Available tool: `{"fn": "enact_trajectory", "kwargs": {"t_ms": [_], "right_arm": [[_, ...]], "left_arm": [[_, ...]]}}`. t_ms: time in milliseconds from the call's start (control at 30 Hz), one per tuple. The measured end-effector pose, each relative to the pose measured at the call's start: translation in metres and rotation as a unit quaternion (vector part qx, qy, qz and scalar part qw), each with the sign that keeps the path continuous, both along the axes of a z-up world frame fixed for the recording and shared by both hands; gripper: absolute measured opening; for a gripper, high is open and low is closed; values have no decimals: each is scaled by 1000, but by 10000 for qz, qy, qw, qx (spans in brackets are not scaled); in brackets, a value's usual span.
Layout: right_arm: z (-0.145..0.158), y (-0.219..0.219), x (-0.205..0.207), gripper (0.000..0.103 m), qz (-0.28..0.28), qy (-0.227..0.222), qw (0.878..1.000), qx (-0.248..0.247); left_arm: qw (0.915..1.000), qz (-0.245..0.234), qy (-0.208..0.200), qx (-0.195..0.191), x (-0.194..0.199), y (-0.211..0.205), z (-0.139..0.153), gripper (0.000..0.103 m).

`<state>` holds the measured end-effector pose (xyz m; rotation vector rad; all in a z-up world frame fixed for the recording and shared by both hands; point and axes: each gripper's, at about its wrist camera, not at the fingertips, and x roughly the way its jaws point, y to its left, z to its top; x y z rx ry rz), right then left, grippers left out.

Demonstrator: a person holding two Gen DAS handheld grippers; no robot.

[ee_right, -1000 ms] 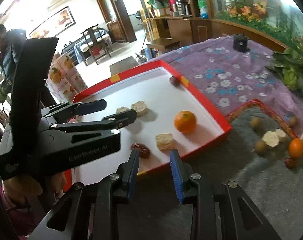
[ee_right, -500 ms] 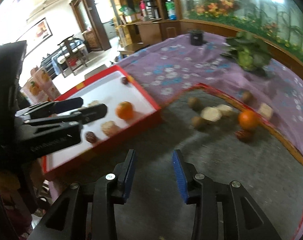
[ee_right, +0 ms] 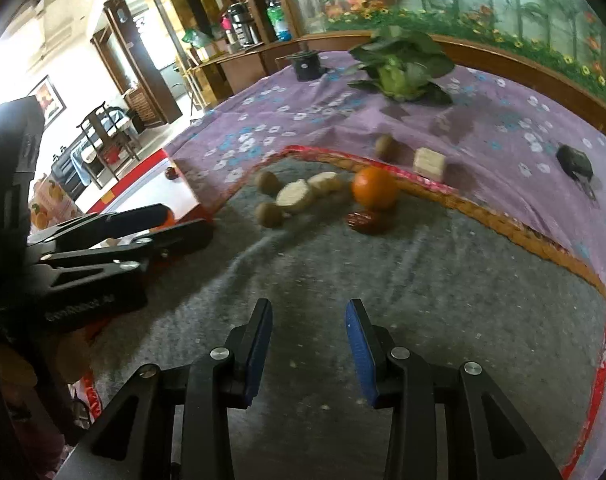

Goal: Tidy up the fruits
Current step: 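Release the red date into the tray with the right gripper, then grasp a brown longan with the left gripper while the right grasps a red date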

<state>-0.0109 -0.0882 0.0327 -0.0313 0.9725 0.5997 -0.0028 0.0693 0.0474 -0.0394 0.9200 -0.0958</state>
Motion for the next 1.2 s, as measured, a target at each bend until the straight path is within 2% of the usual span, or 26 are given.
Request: {"fn": "enact_trajectory", "kwargs": {"t_ms": [200, 400, 567, 767, 1033, 1200], "right_arm": [[-1, -11, 5, 37, -23, 10, 10000, 78], [-4, -17, 16, 37, -59, 42, 9999, 111], [-6, -16, 27, 37, -103, -13, 9999, 30], [-11, 1, 43, 37, 15, -156, 9998, -82], [-23, 26, 73, 38, 8, -323, 9972, -675], [-26, 30, 84, 38, -86, -348, 9976, -592]], "left_arm": [[9995, -252, 190, 66, 26, -16, -16, 64], [9988, -268, 384, 153, 43, -16, -30, 31], [9987, -306, 400, 7, 45, -15, -35, 22], [9996, -192, 208, 28, 39, -12, -27, 21], [9995, -192, 187, -137, 35, -5, -24, 21], [9995, -211, 164, -139, 31, -5, -20, 21]]}}
